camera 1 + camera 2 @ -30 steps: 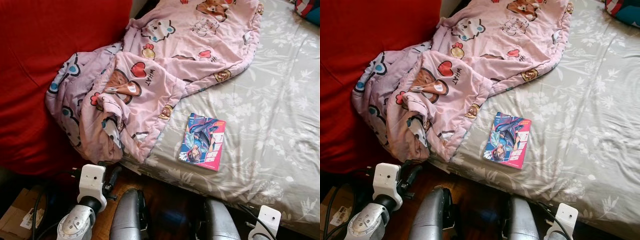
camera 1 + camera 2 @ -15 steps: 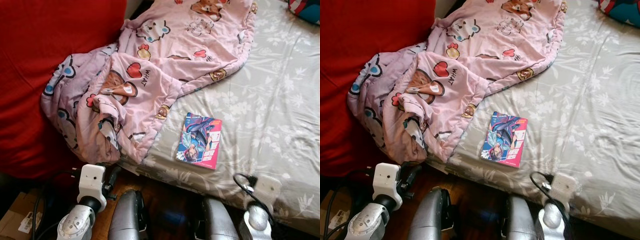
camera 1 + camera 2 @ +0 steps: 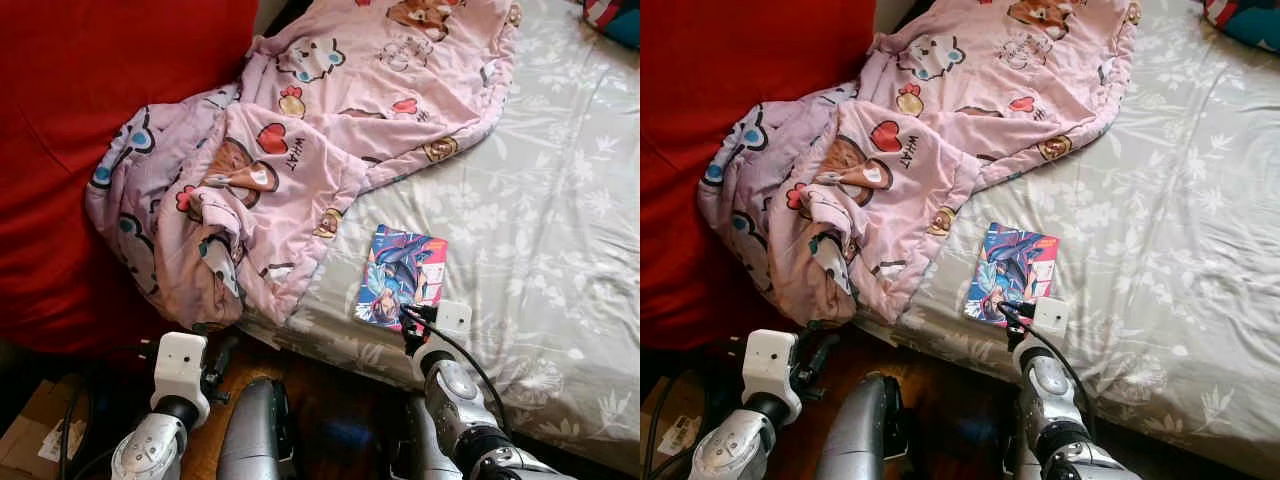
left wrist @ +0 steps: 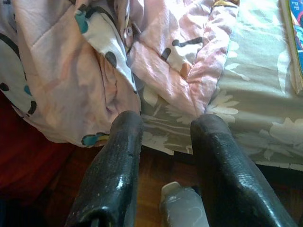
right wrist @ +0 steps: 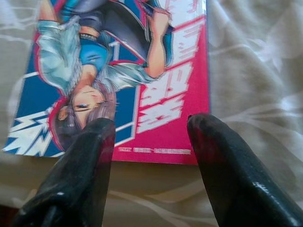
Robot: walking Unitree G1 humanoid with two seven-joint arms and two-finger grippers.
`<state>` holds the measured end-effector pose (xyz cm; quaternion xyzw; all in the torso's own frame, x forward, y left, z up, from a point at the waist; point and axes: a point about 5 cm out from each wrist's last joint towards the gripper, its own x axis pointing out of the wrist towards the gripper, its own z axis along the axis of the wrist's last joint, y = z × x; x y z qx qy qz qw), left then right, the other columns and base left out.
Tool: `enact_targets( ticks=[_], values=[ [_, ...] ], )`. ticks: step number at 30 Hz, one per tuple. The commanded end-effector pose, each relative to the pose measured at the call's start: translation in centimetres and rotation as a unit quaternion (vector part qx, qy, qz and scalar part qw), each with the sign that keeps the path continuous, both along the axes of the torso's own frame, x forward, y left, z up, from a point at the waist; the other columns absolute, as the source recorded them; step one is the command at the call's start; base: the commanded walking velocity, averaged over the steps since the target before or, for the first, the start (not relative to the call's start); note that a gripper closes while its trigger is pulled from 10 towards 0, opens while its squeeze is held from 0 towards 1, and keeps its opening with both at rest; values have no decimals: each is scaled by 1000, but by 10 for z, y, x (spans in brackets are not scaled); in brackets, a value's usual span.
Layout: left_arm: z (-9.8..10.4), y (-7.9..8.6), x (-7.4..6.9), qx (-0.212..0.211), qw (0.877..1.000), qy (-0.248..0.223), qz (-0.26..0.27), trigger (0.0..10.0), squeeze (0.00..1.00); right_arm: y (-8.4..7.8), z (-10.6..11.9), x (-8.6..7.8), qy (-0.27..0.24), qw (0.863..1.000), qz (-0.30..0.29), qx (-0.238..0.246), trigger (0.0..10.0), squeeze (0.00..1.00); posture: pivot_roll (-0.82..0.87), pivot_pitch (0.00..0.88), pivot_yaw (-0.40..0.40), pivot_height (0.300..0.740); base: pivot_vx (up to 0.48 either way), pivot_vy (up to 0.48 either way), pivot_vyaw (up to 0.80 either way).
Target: Clean up the room
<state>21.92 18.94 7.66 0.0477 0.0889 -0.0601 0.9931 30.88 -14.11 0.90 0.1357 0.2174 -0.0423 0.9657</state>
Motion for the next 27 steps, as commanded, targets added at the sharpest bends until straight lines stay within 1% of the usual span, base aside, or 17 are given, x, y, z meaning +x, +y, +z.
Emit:
enact_targets(
  ticks=[1, 3, 4, 7, 8, 9, 10, 16, 18, 23, 27],
  values=[
    [-1, 7, -6, 9, 1000, 7, 11, 10000, 0, 2, -4, -3, 14, 1000, -10, 13, 10000, 1000, 126, 323, 53, 636, 0, 0, 0],
    [-1, 8, -8, 10, 1000, 8, 14, 10000, 0, 1, 2, 3, -5, 1000, -14, 25, 10000, 1000, 128, 328, 54, 636, 0, 0, 0],
    [-1, 9, -11, 11, 1000, 9, 16, 10000, 0, -2, 10, 9, -28, 999, -23, 38, 10000, 1000, 131, 334, 54, 636, 0, 0, 0],
    [-1, 9, -13, 12, 1000, 10, 16, 10000, 0, -7, 15, 12, -35, 998, -30, 33, 10000, 1000, 134, 339, 53, 636, 0, 0, 0],
    [-1, 9, -14, 12, 1000, 10, 17, 10000, 0, -10, 15, 13, -31, 999, -33, 26, 10000, 486, 136, 348, 52, 636, 0, 0, 0],
    [0, 9, -15, 12, 1000, 10, 17, 10000, 0, -11, 14, 12, -28, 999, -33, 23, 10000, 486, 138, 349, 50, 636, 0, 0, 0],
    [0, 9, -16, 12, 1000, 10, 18, 10000, 0, -12, 13, 12, -23, 999, -35, 22, 10000, 0, 140, 351, 50, 636, 0, 0, 0],
    [1, 10, -21, 13, 1000, 13, 21, 10000, 0, -17, 4, 5, 4, 998, -48, 35, 10000, 0, 147, 363, 53, 636, 0, 0, 0],
    [0, 10, -24, 14, 1000, 16, 21, 10000, 0, -19, -2, 0, 18, 997, -58, 44, 10000, 0, 150, 367, 55, 636, 0, 0, 0],
    [1, 11, -27, 15, 999, 19, 22, 10000, 0, -18, -9, -6, 33, 996, -59, 54, 10000, 0, 153, 374, 56, 636, 0, 0, 0],
    [1, 11, -28, 16, 999, 20, 23, 10000, 0, -17, -10, -7, 35, 996, -54, 62, 10000, 0, 155, 377, 58, 636, 0, 0, 0]
  ],
)
